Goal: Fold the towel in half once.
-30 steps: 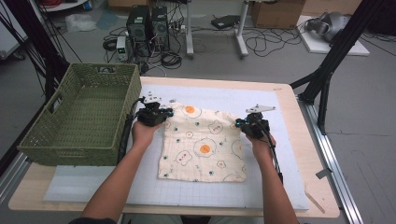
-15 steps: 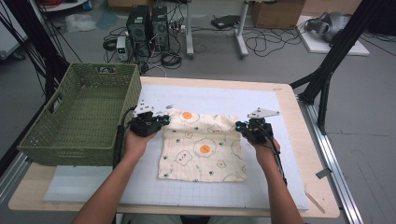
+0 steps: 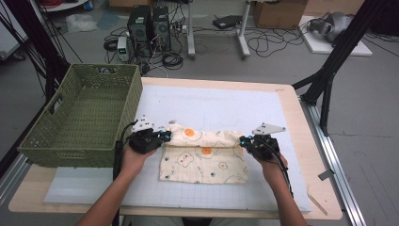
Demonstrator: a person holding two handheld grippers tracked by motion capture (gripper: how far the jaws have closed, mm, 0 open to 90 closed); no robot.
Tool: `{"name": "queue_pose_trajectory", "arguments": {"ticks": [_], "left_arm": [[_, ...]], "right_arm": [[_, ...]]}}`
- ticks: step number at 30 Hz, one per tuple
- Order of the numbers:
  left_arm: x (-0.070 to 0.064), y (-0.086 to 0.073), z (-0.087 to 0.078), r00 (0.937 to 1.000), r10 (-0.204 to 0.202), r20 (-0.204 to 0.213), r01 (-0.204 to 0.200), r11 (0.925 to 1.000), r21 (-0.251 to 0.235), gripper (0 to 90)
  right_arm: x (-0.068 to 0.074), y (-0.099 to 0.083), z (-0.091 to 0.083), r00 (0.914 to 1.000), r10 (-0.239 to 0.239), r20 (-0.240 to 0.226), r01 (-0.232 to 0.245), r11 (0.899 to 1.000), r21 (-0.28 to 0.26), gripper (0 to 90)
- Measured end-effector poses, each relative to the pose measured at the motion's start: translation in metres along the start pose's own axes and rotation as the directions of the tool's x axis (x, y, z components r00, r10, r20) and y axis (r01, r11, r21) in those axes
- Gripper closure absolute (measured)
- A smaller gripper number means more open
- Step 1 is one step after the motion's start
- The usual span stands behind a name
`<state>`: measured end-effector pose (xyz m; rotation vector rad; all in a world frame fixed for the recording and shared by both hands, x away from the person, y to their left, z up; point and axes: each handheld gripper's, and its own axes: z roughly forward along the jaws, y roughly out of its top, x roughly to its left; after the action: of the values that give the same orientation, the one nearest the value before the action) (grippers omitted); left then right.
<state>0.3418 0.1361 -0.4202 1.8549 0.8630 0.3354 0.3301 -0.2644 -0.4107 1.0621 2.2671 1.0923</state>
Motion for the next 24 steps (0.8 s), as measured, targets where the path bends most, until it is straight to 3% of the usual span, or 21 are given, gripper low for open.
{"name": "queue_pose_trajectory", "arguments": {"ticks": [6, 11, 14, 18, 20, 24], "left_arm": [[-0.009, -0.012, -0.009, 0.9998, 0.007, 0.019, -0.007, 1.0000, 0.000, 86.0], [-0.011, -0.022, -0.008, 0.9996, 0.013, 0.024, -0.014, 0.9988, 0.047, 85.9], [-0.010, -0.027, -0.008, 0.9994, -0.009, 0.034, 0.007, 0.9979, 0.064, 83.7], [-0.005, -0.030, -0.012, 0.9978, -0.066, -0.005, 0.066, 0.9960, 0.061, 51.1], [-0.001, -0.027, -0.014, 0.9961, -0.086, -0.018, 0.087, 0.9958, 0.030, 44.8], [0.009, -0.016, -0.015, 0.9945, -0.100, -0.031, 0.099, 0.9948, -0.024, 40.9]], "right_arm": [[0.015, -0.012, -0.011, 0.9991, -0.036, -0.023, 0.037, 0.999, 0.014, 86.2], [0.023, -0.021, -0.015, 0.9977, -0.057, -0.037, 0.059, 0.997, 0.052, 86.2], [0.022, -0.027, -0.013, 0.9984, -0.038, -0.041, 0.041, 0.998, 0.050, 85.3], [0.020, -0.038, -0.012, 0.9991, 0.017, -0.040, -0.016, 1.000, 0.023, 73.2], [0.018, -0.037, -0.016, 0.9995, 0.009, -0.029, -0.008, 1.000, 0.016, 65.9], [0.011, -0.033, -0.025, 0.9982, 0.059, -0.013, -0.060, 0.997, -0.053, 58.1]]}}
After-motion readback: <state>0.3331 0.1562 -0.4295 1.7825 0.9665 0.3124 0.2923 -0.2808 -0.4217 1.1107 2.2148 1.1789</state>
